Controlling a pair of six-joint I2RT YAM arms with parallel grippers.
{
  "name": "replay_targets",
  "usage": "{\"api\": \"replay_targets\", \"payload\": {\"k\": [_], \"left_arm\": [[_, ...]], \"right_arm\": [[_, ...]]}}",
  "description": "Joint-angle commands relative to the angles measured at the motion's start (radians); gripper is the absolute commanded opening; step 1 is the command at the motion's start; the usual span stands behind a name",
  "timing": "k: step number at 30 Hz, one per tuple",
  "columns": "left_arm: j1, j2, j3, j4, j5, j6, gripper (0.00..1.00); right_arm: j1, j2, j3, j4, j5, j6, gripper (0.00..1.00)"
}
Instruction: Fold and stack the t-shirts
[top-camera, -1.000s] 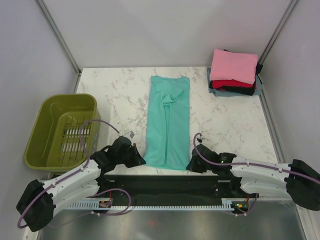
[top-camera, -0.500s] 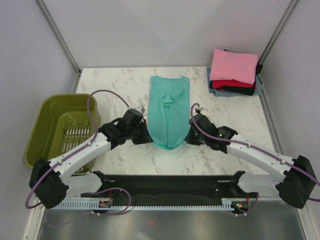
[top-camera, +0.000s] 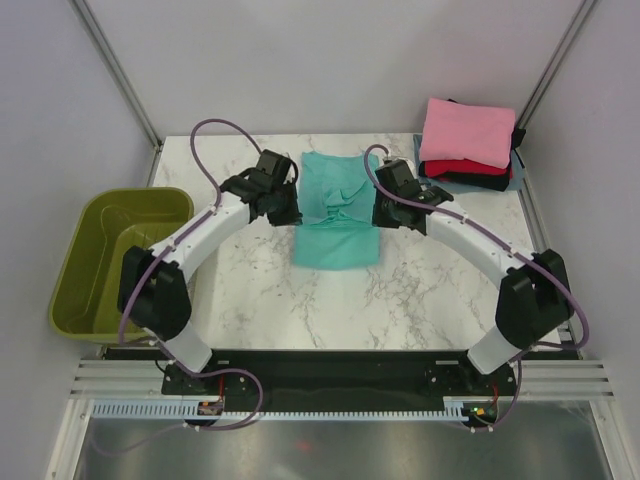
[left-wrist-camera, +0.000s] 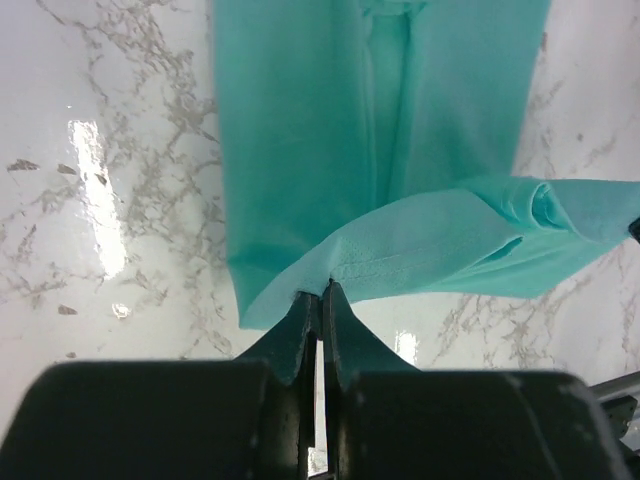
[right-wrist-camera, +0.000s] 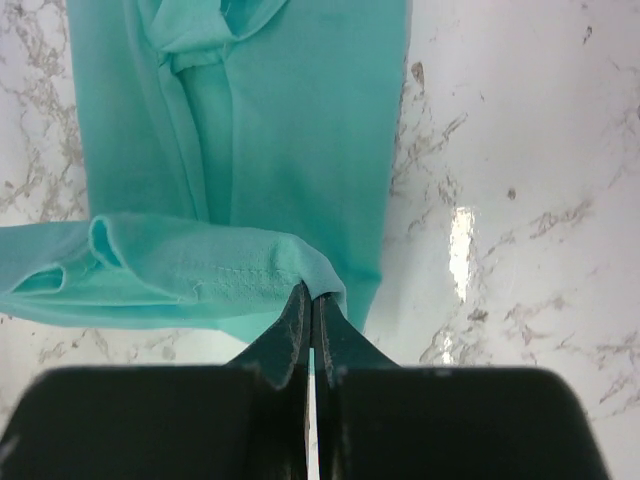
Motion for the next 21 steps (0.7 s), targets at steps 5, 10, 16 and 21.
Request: {"api": "replay_targets", "payload": {"k": [5,10,16,21], "left_arm": [[0.075,0.186,0.182,-0.029,0.079,0.110,0.02],[0.093,0.275,0.266,-0.027,0.104,0.121,0.02],[0.106,0.367,0.360,-0.029,0.104,0.141,0.02],[0.118,0.410,0.408,-0.027,0.098,0.142,0.02]], "right_arm": [[-0.071,0.177,0.151,0.019,-0.078,-0.089,0.00],[-0.101,0.272,0.202,0.034,-0.087,-0.108,0.00],[-0.127,0.341,0.268,0.054,-0.104,-0.143,0.00],[-0.138,0.348,0.294,0.088,-0.105,-0.177,0.00]]}}
